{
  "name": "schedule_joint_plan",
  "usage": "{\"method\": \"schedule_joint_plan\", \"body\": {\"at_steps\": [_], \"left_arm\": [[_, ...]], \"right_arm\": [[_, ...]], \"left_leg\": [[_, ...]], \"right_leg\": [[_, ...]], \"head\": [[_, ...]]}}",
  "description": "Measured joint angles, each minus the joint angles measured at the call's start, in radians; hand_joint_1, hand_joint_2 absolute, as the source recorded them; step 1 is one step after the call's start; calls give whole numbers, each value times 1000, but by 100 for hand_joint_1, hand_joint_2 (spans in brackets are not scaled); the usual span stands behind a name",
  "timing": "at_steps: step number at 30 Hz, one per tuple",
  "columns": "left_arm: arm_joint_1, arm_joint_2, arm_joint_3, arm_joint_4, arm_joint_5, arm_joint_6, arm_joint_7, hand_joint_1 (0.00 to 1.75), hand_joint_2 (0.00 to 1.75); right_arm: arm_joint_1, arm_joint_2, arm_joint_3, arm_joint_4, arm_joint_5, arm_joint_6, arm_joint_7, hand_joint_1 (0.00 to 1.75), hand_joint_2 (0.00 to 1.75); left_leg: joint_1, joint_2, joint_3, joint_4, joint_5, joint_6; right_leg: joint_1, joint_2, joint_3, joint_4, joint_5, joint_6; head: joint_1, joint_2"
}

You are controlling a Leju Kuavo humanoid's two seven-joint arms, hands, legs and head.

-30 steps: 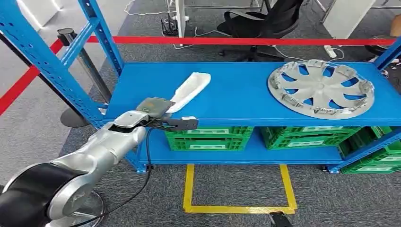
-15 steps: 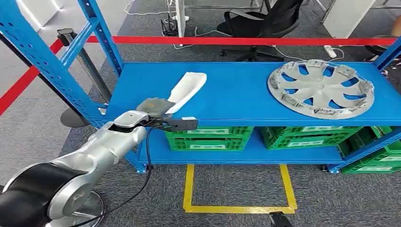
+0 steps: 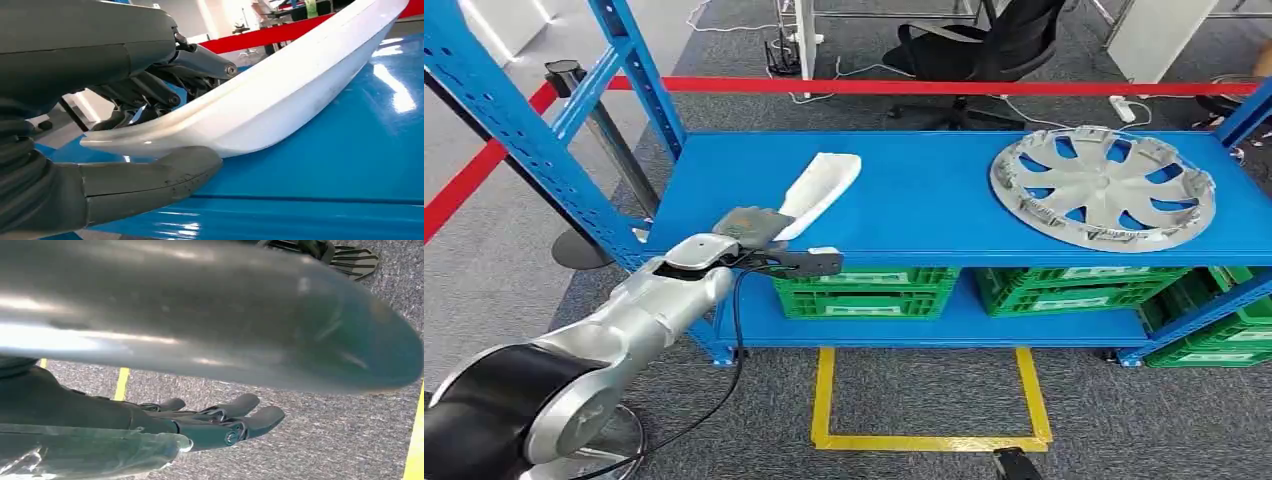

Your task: Take the parts from the cabinet and place them on the table.

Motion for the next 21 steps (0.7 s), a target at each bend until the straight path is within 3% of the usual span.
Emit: {"method": "schedule_joint_plan", "body": {"at_steps": [17,21], "left_arm": [[1,-3,9,0,9,27,-8,175,175],[7,-9,10,-2,18,77,-42,175,175]], "right_arm": [[2,0,0,0,0,0,-1,0,0],[4,0,0,0,-5,-2,-5,0,0]], "left_leg": [[0,0,0,0,0,0],[0,0,0,0,0,0]], "right_leg": [[0,0,0,0,0,0],[0,0,0,0,0,0]], "head": [[0,0],[0,0]]}}
